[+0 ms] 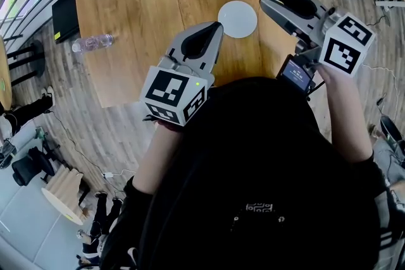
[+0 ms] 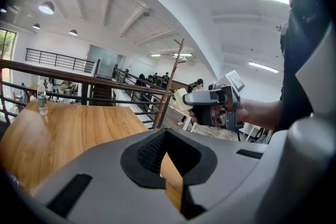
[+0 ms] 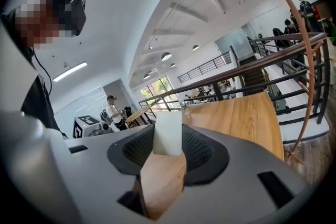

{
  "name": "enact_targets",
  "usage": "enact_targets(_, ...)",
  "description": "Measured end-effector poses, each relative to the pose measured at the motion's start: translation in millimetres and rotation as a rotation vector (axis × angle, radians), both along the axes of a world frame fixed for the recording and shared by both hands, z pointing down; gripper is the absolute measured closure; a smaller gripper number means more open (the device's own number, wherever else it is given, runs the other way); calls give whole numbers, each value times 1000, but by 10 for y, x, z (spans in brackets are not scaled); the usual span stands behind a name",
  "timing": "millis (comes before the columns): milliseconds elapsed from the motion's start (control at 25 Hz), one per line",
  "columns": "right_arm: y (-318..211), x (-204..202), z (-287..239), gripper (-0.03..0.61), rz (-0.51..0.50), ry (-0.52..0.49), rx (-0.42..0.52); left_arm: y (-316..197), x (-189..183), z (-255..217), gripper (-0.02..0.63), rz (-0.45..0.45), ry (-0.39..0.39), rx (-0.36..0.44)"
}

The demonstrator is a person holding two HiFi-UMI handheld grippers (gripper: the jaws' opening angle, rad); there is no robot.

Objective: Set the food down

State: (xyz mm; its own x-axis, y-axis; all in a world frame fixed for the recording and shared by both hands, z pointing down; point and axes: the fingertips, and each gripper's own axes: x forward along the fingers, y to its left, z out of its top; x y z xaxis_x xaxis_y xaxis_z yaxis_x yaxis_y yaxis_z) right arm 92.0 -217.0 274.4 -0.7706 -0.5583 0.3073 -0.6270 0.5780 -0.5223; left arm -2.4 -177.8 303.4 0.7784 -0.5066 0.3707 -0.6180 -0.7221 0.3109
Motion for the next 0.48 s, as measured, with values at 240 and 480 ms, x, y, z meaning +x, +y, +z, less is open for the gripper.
enact_targets(240, -53, -58, 153, 404, -25, 16, -25, 57, -5, 104, 615, 12, -1, -28)
enact_targets(480, -91, -131, 380, 405, -60, 44, -62, 46, -69, 225, 615, -12, 2, -59)
